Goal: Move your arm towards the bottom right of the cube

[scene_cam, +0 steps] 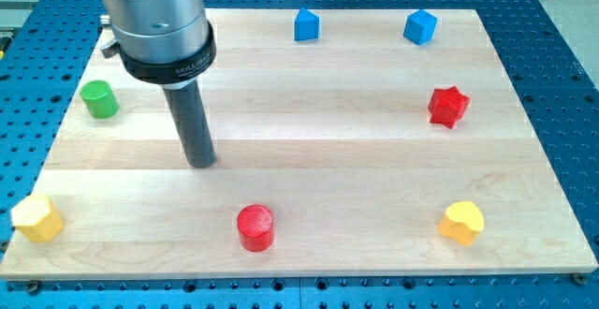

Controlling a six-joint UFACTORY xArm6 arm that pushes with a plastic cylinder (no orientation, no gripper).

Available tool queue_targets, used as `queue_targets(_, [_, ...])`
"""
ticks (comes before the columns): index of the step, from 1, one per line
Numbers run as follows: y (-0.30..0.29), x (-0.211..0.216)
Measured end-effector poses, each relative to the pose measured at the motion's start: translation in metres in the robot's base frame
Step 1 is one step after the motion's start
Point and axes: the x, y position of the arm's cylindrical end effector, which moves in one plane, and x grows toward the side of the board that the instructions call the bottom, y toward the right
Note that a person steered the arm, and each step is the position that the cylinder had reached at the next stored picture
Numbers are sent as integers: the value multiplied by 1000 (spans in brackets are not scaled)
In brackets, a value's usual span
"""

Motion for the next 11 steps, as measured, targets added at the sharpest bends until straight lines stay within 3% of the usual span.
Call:
queue_targets(1, [0,-3])
queue_targets(2, [12,-45])
queue_targets(3, [72,-93])
queue_targets(8, [139,-139])
queue_targets(11, [305,-181])
